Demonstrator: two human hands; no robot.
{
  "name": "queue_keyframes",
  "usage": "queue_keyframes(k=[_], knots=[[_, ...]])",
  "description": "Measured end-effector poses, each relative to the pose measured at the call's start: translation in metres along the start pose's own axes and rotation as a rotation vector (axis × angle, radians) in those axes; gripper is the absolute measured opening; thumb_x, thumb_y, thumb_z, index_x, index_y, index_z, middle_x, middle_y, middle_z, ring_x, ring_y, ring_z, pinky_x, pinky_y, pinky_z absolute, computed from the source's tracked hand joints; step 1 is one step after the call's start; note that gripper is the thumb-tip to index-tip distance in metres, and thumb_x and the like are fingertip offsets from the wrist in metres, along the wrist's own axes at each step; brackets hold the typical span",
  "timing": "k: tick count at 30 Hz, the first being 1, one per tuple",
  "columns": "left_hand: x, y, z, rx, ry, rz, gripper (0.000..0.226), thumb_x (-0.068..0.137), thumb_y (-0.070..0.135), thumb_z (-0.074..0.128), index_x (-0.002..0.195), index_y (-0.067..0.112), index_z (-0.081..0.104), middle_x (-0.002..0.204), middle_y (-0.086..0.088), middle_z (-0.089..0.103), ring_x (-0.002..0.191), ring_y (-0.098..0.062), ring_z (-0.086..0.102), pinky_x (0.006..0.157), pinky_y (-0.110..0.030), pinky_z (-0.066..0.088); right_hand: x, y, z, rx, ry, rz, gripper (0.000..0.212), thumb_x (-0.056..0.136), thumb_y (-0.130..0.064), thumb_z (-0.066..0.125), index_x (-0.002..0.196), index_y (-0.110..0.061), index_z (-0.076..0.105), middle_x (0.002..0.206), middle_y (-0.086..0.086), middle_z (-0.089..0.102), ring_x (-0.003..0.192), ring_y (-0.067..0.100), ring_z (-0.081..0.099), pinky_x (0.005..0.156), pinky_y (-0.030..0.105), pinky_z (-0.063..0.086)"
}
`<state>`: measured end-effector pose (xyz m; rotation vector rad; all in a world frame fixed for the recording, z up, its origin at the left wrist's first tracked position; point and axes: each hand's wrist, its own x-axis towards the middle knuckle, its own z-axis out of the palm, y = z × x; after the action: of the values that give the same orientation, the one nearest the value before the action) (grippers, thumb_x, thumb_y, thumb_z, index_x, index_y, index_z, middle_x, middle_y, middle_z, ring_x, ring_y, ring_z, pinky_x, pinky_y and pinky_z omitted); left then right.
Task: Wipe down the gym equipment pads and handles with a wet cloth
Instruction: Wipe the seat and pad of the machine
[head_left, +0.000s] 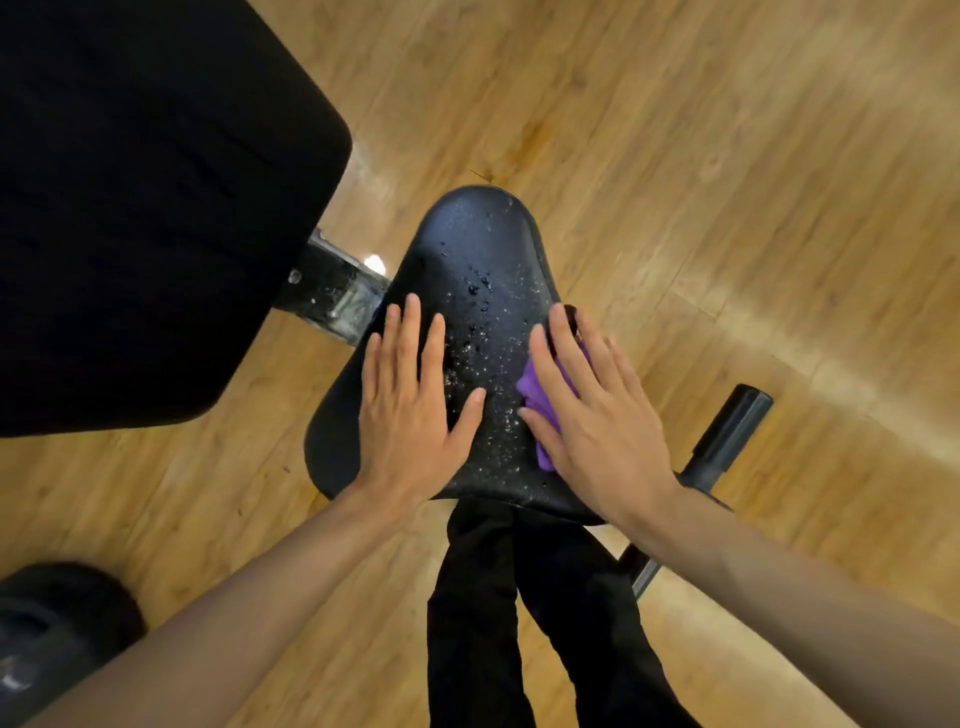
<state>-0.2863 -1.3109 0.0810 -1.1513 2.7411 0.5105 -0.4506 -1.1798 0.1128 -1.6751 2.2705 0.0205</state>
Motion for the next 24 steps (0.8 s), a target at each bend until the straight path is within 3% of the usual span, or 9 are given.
queue_keyframes(k=[5,9,12,16,20,24], knots=[[0.001,-0.012,0.007,0.032,0.032,-0.030,0.078,0.104,0.056,0.033,0.165,0.008,0.018,0.174,-0.014,0.007,0.161,-0.029,0.000,0.130,-0.052,0.010,0.092,-0.006,0.005,-0.001,0.024,-0.004,0.057,0.109,-0.036,0.042,0.158,-0.010,0.033,0.166,0.016,0.026,0.156,0.032,0.017,0.126,0.049,0.021],[-0.005,-0.015,0.012,-0.019,0.006,-0.039,0.077,0.105,0.056,0.031,0.166,0.011,0.016,0.174,-0.012,0.007,0.161,-0.028,-0.001,0.130,-0.051,0.010,0.017,-0.006,-0.003,-0.044,-0.075,-0.029,0.073,0.107,-0.055,0.034,0.161,-0.008,0.023,0.170,0.015,0.011,0.158,0.028,0.003,0.127,0.049,0.015],[-0.007,-0.013,0.012,-0.039,0.020,-0.035,0.076,0.105,0.054,0.030,0.166,0.011,0.015,0.174,-0.012,0.008,0.161,-0.029,0.002,0.130,-0.051,0.012,-0.028,-0.002,-0.008,-0.087,-0.108,-0.081,0.072,0.107,-0.054,0.032,0.160,-0.005,0.026,0.169,0.015,0.015,0.158,0.029,0.009,0.127,0.050,0.018],[-0.006,-0.014,0.014,-0.043,0.036,-0.040,0.076,0.104,0.054,0.031,0.165,0.009,0.019,0.174,-0.012,0.012,0.161,-0.028,0.005,0.129,-0.052,0.013,0.072,-0.010,0.000,-0.065,-0.009,-0.064,0.065,0.110,-0.044,0.034,0.159,-0.002,0.026,0.168,0.018,0.017,0.157,0.033,0.011,0.127,0.049,0.016],[-0.006,-0.014,0.017,-0.026,0.049,-0.044,0.076,0.105,0.054,0.030,0.165,0.010,0.021,0.173,-0.013,0.013,0.161,-0.028,0.006,0.129,-0.051,0.013,0.180,-0.022,-0.001,-0.080,-0.015,-0.034,0.068,0.109,-0.048,0.029,0.162,-0.006,0.019,0.170,0.016,0.009,0.158,0.029,0.004,0.127,0.042,0.002],[-0.006,-0.015,0.016,-0.040,0.052,-0.034,0.075,0.105,0.053,0.032,0.165,0.009,0.021,0.173,-0.013,0.013,0.161,-0.029,0.007,0.129,-0.052,0.014,0.091,-0.019,0.000,-0.061,0.036,-0.053,0.063,0.110,-0.042,0.034,0.159,-0.004,0.028,0.168,0.018,0.017,0.157,0.030,0.012,0.128,0.046,0.011]])
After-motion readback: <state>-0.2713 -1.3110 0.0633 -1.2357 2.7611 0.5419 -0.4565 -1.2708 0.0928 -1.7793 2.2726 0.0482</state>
